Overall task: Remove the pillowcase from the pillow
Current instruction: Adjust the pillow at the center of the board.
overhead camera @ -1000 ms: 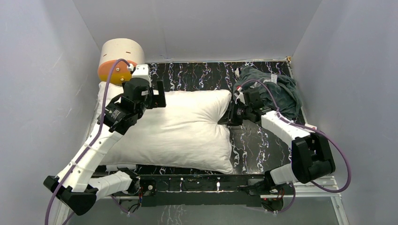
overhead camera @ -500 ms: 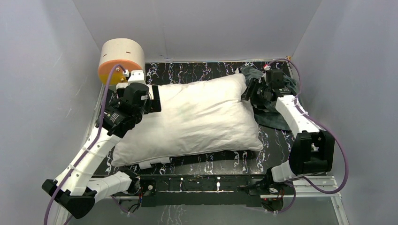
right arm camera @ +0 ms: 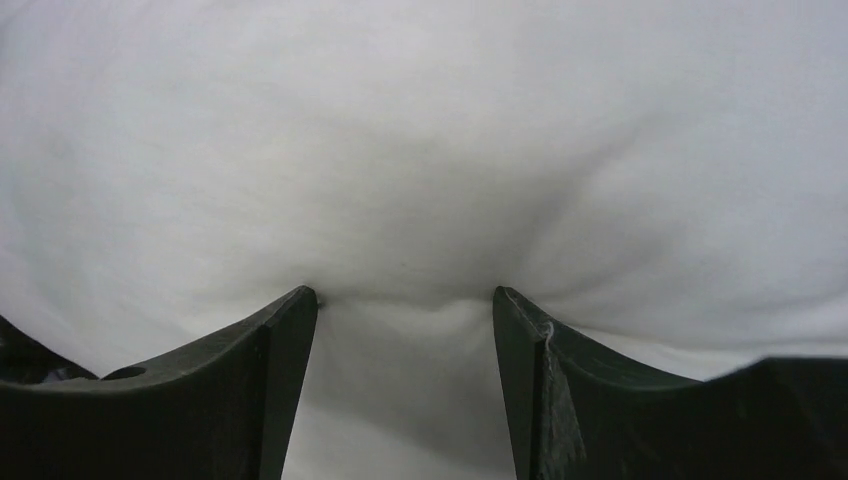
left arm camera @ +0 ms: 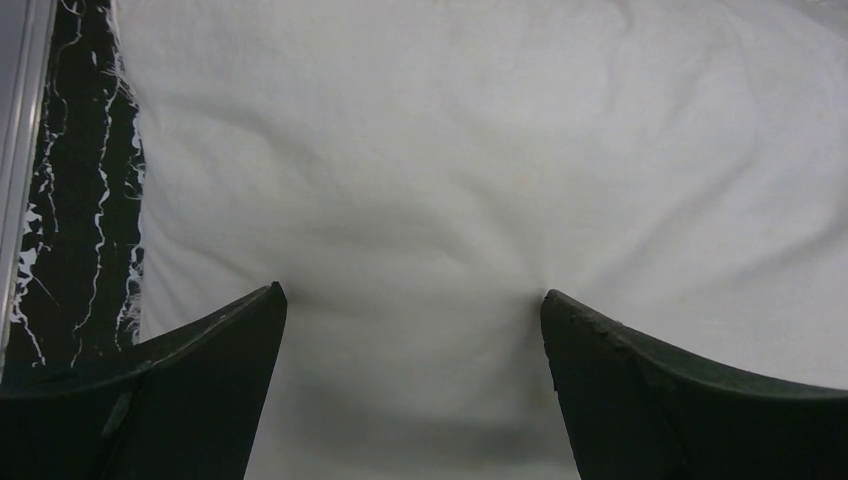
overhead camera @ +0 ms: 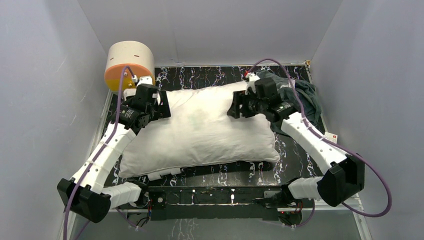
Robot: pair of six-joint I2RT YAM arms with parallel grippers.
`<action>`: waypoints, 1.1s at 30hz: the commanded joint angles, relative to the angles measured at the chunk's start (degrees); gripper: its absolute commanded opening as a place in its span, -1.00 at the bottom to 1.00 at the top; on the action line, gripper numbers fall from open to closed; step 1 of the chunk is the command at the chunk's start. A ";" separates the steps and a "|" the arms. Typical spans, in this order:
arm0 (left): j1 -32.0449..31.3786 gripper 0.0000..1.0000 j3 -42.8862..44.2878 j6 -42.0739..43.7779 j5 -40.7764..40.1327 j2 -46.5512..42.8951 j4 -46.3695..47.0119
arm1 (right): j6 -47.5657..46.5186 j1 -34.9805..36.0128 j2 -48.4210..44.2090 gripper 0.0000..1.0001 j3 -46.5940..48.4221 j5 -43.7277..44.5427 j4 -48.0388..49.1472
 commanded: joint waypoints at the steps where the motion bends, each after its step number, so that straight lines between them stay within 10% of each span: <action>1: 3.25 0.97 -3.22 0.49 9.08 -0.38 2.71 | -4.30 6.04 2.80 0.41 -2.81 11.35 2.46; 7: 4.36 0.97 -8.56 -2.66 6.98 1.97 4.37 | -3.12 5.33 12.11 0.22 -5.09 37.17 -2.50; 19: 6.18 0.97 -10.26 -3.72 10.90 -0.12 6.98 | -3.72 8.98 2.96 0.36 9.58 5.17 1.87; 33: 6.22 0.97 -4.54 -4.01 10.80 -8.43 4.91 | -6.49 21.99 27.75 0.27 9.18 26.67 -2.01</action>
